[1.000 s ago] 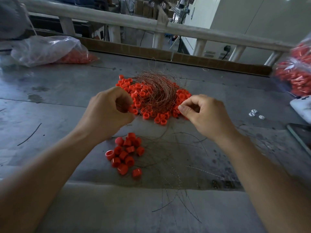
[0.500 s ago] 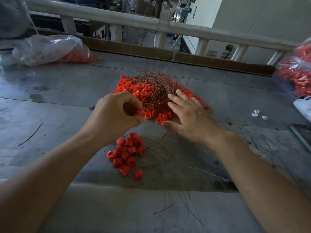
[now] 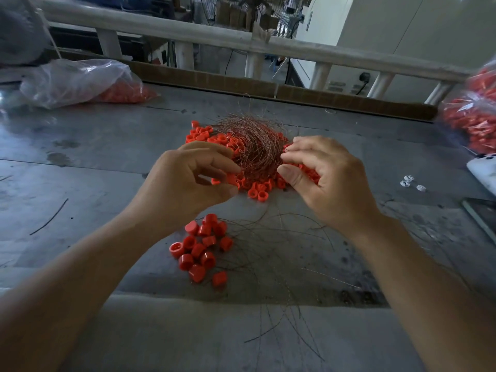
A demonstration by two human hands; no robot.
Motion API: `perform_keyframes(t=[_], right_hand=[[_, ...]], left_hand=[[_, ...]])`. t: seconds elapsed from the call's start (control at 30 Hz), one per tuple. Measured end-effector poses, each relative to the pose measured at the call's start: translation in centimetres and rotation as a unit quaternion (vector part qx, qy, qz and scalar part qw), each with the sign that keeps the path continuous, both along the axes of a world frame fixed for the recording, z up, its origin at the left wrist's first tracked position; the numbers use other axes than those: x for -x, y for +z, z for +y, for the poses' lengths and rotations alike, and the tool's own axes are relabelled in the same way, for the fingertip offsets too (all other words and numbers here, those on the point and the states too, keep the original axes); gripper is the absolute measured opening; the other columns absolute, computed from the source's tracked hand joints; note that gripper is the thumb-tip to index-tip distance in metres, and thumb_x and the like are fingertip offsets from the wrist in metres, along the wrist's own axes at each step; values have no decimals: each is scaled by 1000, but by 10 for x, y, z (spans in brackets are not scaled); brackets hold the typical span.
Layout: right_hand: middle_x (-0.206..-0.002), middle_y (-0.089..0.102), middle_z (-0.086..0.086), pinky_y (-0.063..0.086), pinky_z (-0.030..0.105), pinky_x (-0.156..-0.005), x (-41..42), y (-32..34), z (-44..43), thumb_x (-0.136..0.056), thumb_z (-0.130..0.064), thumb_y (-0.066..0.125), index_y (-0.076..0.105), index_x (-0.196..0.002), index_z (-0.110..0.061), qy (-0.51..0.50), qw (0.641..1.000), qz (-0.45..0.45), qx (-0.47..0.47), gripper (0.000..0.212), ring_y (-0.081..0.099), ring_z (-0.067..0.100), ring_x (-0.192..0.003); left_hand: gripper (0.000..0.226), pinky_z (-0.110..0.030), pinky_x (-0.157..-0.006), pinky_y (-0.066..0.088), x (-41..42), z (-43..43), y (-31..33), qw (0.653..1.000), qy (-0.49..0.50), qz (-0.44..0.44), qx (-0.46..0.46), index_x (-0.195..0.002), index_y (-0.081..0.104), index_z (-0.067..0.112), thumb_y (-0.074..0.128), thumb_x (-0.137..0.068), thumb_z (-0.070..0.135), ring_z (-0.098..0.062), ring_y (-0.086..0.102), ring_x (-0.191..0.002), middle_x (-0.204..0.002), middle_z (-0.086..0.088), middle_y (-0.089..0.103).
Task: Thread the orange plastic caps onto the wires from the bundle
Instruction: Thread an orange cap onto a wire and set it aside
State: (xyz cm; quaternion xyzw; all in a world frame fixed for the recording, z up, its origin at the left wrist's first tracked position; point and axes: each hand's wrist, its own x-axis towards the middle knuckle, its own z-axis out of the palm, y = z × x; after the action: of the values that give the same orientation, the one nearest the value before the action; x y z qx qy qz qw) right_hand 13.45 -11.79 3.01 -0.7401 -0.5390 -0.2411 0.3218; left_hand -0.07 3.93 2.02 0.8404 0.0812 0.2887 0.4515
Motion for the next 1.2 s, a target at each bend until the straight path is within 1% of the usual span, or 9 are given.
perform_keyframes(t=[0.17, 0.27, 0.37, 0.5, 0.6, 0.73, 0.83, 0.97, 1.2], right_hand=[[-93, 69, 12, 42, 42, -92, 8, -2, 3, -81, -27, 62, 71, -88, 0, 29, 998, -46, 15, 29, 63, 28, -98], [-91, 70, 10, 38, 38, -93, 12, -3, 4, -78, -25, 65, 72, -85, 0, 37, 997, -63, 30, 27, 64, 27, -94], [-90, 69, 9, 38, 38, -95, 17, -3, 4, -81, -32, 57, 72, -85, -1, 54, 996, -52, 43, 34, 64, 26, -95], [-92, 69, 10, 40, 39, -95, 19, -3, 3, -80, -30, 61, 71, -86, -1, 60, 996, -44, 39, 31, 64, 26, -96], [-89, 69, 10, 42, 36, -92, 19, -3, 3, -81, -29, 60, 71, -84, -1, 68, 996, -39, 34, 30, 64, 26, -92], [-80, 67, 10, 50, 28, -79, 20, -4, 3, -79, -18, 65, 69, -75, -1, 86, 996, 6, 18, 17, 65, 24, -83], [-75, 62, 3, 46, 22, -64, 21, -3, 2, -79, -15, 65, 63, -77, -3, 89, 993, 75, -6, 12, 60, 13, -71], [-78, 62, 2, 46, 16, -66, 22, -3, 3, -80, -9, 63, 66, -89, -3, 92, 993, 79, -5, 11, 56, 7, -71], [-77, 58, 2, 41, 11, -68, 18, 0, 2, -79, -2, 64, 68, -81, -2, 130, 990, 34, 42, 5, 51, 6, -72]], left_hand=[[26, -24, -78, 55, 3, -8, 5, 997, -58, -6, 45, -79, 68, 36, 66, -53, 37, -7, 66, -86, -116, 13, 59], [27, -18, -75, 54, 3, -9, 6, 995, -74, -18, 64, -79, 68, 32, 67, -53, 37, -7, 67, -85, -104, 10, 67], [23, -11, -73, 51, 1, -8, 4, 998, -43, -18, 47, -81, 66, 34, 72, -60, 24, -2, 67, -80, -91, 11, 71], [32, -12, -70, 52, 0, -4, 2, 999, -16, -3, 35, -78, 66, 35, 75, -60, 10, -3, 66, -77, -103, 15, 64], [36, -9, -67, 50, 1, -4, 2, 999, -12, 14, 43, -76, 66, 38, 76, -62, 5, -2, 67, -72, -84, 15, 71], [24, -10, -67, 51, 3, -8, 5, 996, -36, 21, 82, -71, 67, 39, 71, -52, 25, -3, 68, -70, -80, 16, 72], [26, -11, -68, 52, 5, -9, 7, 995, -62, 30, 70, -76, 69, 36, 72, -54, 22, -2, 67, -71, -78, 15, 72], [32, -14, -70, 53, 6, -10, 7, 995, -87, 27, 33, -81, 71, 30, 75, -62, 4, -4, 67, -74, -83, 13, 70], [28, -12, -68, 52, 9, -12, 12, 992, -114, 30, 36, -79, 72, 36, 73, -56, 20, -3, 67, -74, -85, 15, 70]])
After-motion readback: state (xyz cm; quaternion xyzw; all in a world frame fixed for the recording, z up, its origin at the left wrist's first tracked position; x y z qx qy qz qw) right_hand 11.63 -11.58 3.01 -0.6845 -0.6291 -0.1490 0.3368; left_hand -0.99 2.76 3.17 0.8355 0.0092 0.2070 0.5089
